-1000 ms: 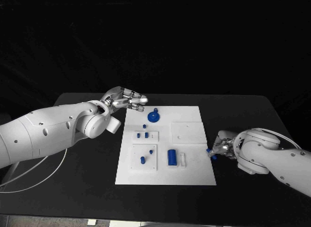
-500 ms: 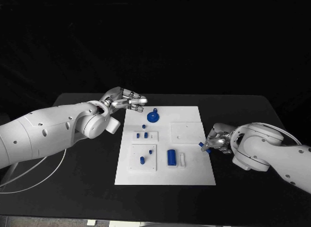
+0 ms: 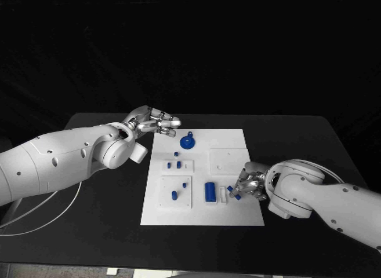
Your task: Assemble the parts on the task board
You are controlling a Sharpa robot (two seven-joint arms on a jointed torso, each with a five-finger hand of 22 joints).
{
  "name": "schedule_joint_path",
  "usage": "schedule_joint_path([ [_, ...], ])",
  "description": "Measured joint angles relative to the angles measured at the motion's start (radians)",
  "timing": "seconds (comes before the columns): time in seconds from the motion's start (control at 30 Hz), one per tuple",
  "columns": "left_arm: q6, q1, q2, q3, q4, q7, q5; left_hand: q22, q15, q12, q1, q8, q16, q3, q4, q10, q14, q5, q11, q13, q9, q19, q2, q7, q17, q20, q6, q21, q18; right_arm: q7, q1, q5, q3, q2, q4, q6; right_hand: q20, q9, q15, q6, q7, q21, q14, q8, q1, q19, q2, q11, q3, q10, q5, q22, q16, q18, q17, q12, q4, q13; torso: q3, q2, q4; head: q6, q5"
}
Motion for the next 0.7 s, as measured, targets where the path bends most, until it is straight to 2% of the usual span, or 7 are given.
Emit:
schedule_joint_path([
  [0.1, 0.0, 0.0, 0.001, 0.0, 0.0, 0.0, -0.001, 0.0, 0.0, 0.0, 0.0, 0.0, 0.0, 0.0, 0.0, 0.0, 0.0, 0.0, 0.0, 0.0, 0.0, 0.0, 0.0, 0.0, 0.0, 0.0, 0.0, 0.0, 0.0, 0.0, 0.0, 0.002, -0.015, 0.013, -0.008, 0.0, 0.0, 0.0, 0.0, -0.001, -0.002, 0.0, 0.0, 0.0, -0.003, 0.0, 0.003, -0.002, -0.016, 0.002, -0.008, 0.0, 0.004, 0.0, 0.0, 0.0, 0.016, 0.0, 0.0, 0.0, -0.0002, -0.001, 0.0],
  [0.27, 0.001, 0.0, 0.002, 0.0, 0.0, 0.0, -0.001, -0.002, 0.0, 0.0, 0.0, 0.0, 0.0, 0.0, 0.0, 0.0, 0.0, 0.0, 0.0, 0.0, 0.0, 0.0, 0.0, 0.0, 0.0, 0.0, 0.0, 0.0, 0.0, 0.0, 0.0, -0.002, -0.029, 0.029, -0.02, 0.0, 0.0, 0.004, 0.0, 0.005, -0.009, 0.0, 0.0, 0.0, -0.003, 0.0, 0.003, -0.009, -0.042, 0.009, -0.02, 0.0, 0.004, 0.0, -0.002, 0.01, 0.041, 0.002, 0.0001, 0.0, -0.0007, -0.001, 0.0],
  [0.43, 0.001, 0.0, 0.002, 0.0, 0.0, 0.0, -0.002, -0.002, 0.0, 0.0, 0.0, 0.0, 0.0, 0.0, 0.0, 0.0, 0.0, 0.0, 0.0, 0.0, 0.0, 0.0, 0.0, 0.0, 0.0, 0.0, 0.0, 0.0, 0.0, 0.0, 0.0, -0.01, -0.034, 0.042, -0.029, -0.004, 0.0, -0.009, 0.0, 0.007, -0.01, 0.0, 0.0, 0.0, -0.013, 0.0, 0.012, -0.009, -0.049, 0.009, -0.073, 0.0, 0.004, 0.0, -0.004, 0.022, 0.076, 0.007, 0.0006, 0.0, -0.0007, -0.001, 0.002],
  [0.57, 0.001, 0.0, 0.002, 0.0, 0.0, -0.001, -0.002, -0.002, 0.0, 0.0, 0.0, 0.0, 0.0, 0.0, 0.0, 0.0, 0.0, 0.0, 0.0, 0.0, 0.0, 0.0, 0.0, 0.0, 0.0, 0.0, 0.0, 0.0, 0.0, 0.0, 0.0, -0.018, -0.035, 0.053, -0.036, -0.009, 0.0, -0.015, 0.0, 0.01, -0.014, 0.0, 0.0, 0.0, -0.027, 0.0, -0.001, -0.012, -0.038, 0.012, -0.082, 0.0, 0.004, 0.0, -0.006, 0.026, 0.1, 0.009, 0.0006, 0.0, -0.0009, -0.001, 0.003],
  [0.7, 0.002, 0.0, 0.002, 0.0, 0.0, -0.001, -0.002, -0.002, 0.0, 0.0, 0.0, 0.0, 0.0, 0.0, 0.0, 0.0, 0.0, 0.0, 0.0, 0.0, 0.0, 0.0, 0.0, 0.0, 0.0, 0.0, 0.0, 0.0, 0.0, 0.0, 0.0, -0.024, -0.036, 0.062, -0.045, -0.014, 0.0, -0.015, -0.001, 0.011, -0.015, 0.0, -0.001, 0.0, -0.033, 0.0, 0.0, -0.012, -0.038, 0.013, -0.094, 0.0, 0.004, 0.0, -0.006, 0.026, 0.111, 0.009, 0.0006, 0.0, -0.0012, -0.001, 0.003],
])
